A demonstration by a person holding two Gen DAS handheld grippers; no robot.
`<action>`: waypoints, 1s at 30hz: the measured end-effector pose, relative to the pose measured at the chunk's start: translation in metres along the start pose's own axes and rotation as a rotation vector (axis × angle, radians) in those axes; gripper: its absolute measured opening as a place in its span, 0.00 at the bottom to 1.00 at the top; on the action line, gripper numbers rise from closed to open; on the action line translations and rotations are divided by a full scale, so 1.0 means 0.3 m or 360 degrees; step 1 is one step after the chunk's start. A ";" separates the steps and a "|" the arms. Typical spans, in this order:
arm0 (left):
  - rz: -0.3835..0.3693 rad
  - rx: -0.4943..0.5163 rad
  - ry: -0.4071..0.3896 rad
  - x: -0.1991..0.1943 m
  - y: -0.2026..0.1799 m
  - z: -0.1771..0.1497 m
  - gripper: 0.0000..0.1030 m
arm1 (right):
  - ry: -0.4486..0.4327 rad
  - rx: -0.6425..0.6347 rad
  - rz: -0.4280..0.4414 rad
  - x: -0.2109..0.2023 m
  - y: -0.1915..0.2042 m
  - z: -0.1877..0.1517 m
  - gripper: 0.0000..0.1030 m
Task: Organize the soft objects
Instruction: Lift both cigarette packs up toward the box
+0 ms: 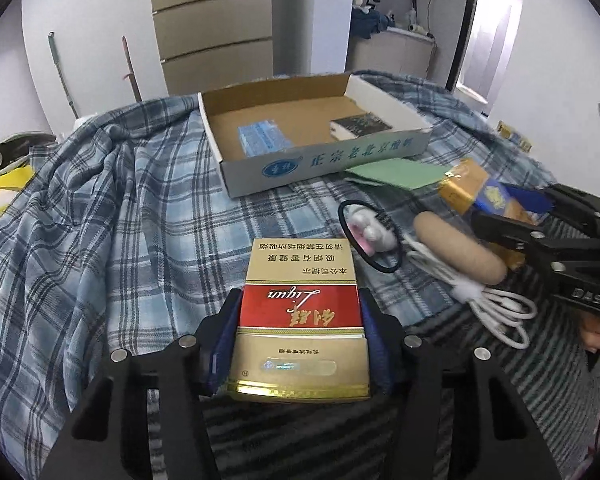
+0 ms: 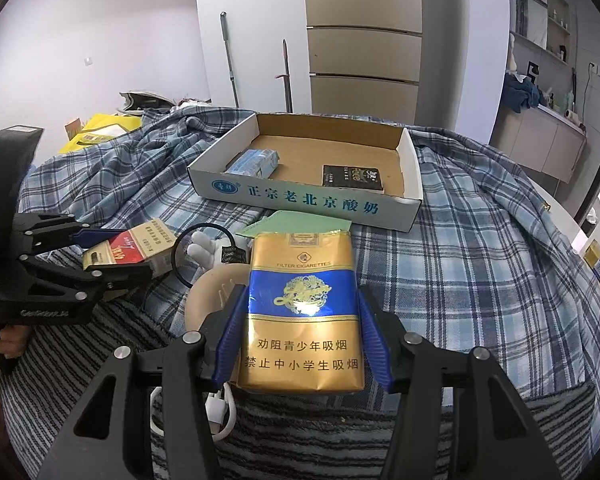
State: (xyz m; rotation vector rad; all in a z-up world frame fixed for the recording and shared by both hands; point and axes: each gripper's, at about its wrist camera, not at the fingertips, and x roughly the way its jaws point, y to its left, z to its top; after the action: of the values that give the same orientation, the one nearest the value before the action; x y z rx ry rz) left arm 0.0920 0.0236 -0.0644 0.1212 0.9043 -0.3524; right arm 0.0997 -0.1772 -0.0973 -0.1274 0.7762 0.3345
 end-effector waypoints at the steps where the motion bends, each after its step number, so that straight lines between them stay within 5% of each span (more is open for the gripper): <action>1: 0.0009 -0.0010 -0.0019 -0.014 -0.005 -0.005 0.56 | -0.0001 0.0000 -0.0003 -0.001 0.001 0.000 0.51; 11: 0.0067 -0.0026 -0.0266 -0.206 -0.104 -0.010 0.56 | -0.0084 -0.0030 -0.0046 -0.042 0.008 0.004 0.51; 16: 0.0119 0.0078 -0.0466 -0.310 -0.179 0.021 0.56 | -0.0349 0.0035 -0.0186 -0.183 -0.010 0.033 0.51; 20: 0.0141 0.0110 -0.0671 -0.390 -0.231 0.072 0.56 | -0.0436 0.0050 -0.0152 -0.272 -0.036 0.107 0.51; 30: 0.0256 0.0047 -0.1121 -0.488 -0.246 0.294 0.56 | -0.0785 0.0083 -0.0330 -0.429 -0.069 0.365 0.51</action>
State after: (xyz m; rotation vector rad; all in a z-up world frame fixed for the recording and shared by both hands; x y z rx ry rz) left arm 0.0491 -0.0311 0.1084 0.0865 0.1912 -0.2316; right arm 0.0942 -0.2032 0.0710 -0.0708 0.2791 0.1377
